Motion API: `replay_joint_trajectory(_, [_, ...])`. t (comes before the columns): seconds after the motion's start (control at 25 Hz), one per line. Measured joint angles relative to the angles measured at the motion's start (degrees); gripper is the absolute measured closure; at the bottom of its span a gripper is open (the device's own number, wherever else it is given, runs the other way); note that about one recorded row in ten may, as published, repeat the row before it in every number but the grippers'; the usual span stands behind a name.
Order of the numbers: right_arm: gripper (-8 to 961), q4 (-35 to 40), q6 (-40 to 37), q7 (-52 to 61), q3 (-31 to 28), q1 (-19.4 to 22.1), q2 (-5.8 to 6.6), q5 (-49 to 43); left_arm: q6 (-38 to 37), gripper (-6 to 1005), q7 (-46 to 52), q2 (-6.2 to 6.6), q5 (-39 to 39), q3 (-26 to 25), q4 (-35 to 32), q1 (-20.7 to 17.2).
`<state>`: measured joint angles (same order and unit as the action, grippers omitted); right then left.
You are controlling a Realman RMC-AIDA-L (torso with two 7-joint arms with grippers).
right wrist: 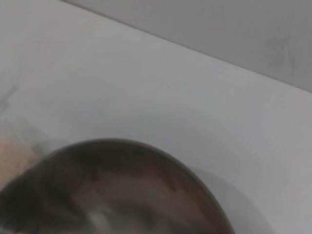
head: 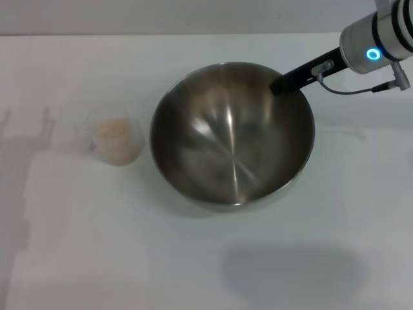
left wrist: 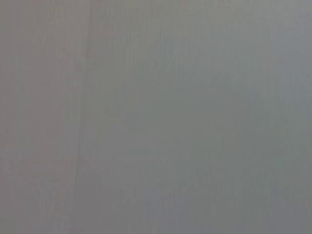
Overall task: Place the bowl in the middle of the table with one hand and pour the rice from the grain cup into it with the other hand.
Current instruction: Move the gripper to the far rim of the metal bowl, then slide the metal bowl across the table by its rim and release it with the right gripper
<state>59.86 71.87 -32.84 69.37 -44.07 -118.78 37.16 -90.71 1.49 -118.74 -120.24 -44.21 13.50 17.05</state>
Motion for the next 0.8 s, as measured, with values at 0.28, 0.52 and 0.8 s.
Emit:
replay_joint_trajectory(0.28, [919, -0.23, -1.29, -1.35, 0.22, 0.21, -0.16, 2.97, 0.0, 317, 0.0, -0.01, -0.05, 0.0, -0.09, -0.03])
replay_joint_trajectory(0.52, [920, 0.08, -2.1, -1.61, 0.03, 0.47, -0.12, 5.56, 0.0, 319, 0.0, -0.01, -0.05, 0.0, -0.13, 0.0])
replay_joint_trajectory(0.8, [920, -2.2, -4.13, -2.21, 0.65, 0.19, -0.18, 5.82, 0.01, 322, 0.0, -0.01, -0.1, 0.0, -0.14, 0.0])
